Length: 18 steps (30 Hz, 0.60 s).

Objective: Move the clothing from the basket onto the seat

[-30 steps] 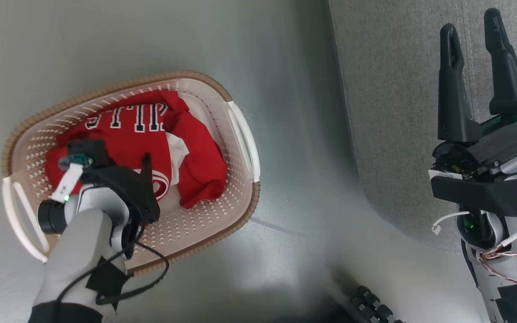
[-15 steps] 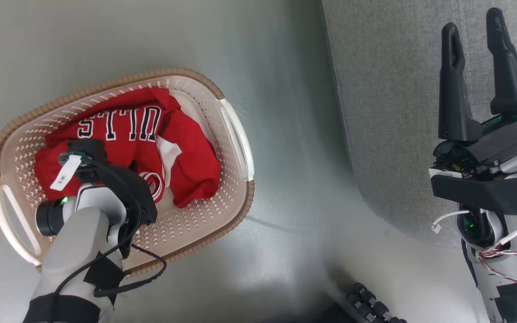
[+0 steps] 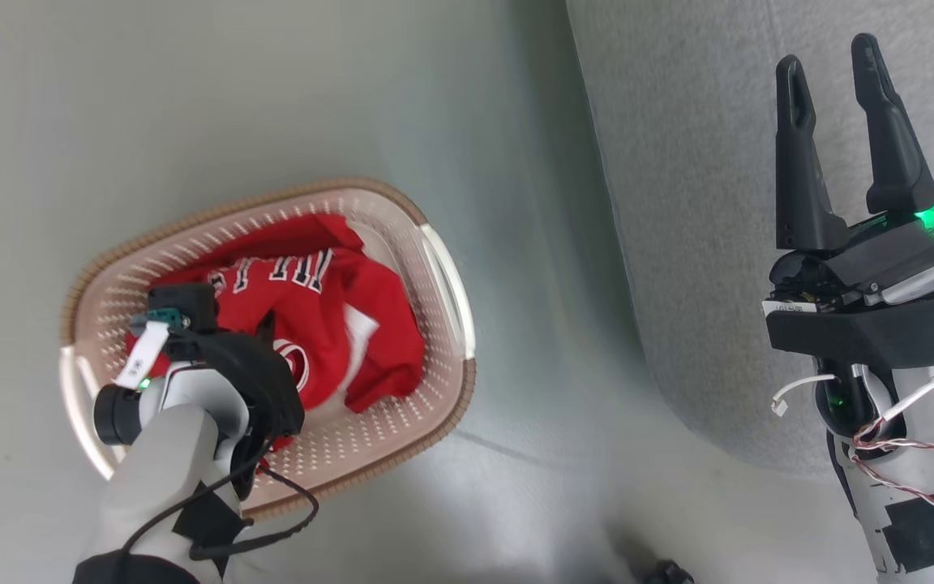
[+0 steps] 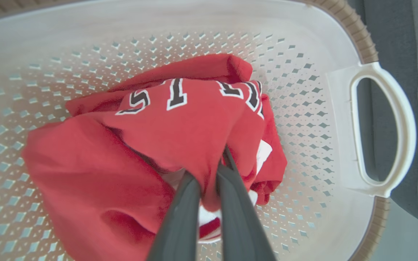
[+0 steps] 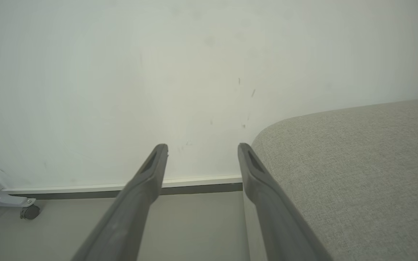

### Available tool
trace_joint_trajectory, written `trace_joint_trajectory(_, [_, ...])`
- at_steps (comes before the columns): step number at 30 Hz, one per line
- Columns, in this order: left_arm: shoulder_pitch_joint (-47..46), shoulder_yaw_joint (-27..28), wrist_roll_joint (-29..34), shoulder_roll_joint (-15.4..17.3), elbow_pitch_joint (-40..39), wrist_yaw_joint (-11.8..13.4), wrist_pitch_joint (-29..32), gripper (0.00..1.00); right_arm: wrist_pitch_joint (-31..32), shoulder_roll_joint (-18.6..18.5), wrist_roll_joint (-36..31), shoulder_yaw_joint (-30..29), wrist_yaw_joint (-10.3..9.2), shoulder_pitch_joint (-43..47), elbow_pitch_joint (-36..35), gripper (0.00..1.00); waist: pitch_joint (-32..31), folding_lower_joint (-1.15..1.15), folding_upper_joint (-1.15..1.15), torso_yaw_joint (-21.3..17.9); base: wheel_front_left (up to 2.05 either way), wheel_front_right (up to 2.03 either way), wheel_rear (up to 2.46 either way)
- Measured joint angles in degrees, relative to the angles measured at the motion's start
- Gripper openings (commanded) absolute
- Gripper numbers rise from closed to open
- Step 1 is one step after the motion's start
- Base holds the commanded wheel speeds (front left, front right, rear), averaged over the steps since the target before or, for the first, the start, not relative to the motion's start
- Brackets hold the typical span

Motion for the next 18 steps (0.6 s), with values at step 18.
trace_joint_trajectory(18, [4.8, -5.5, 1.0, -0.6, -3.8, -1.5, -10.2, 0.0, 0.0, -0.7, 1.3, -0.1, 0.0, 2.2, 6.7, 1.0, -13.6, 0.0, -0.01, 5.6, 0.0, 0.0, 0.0])
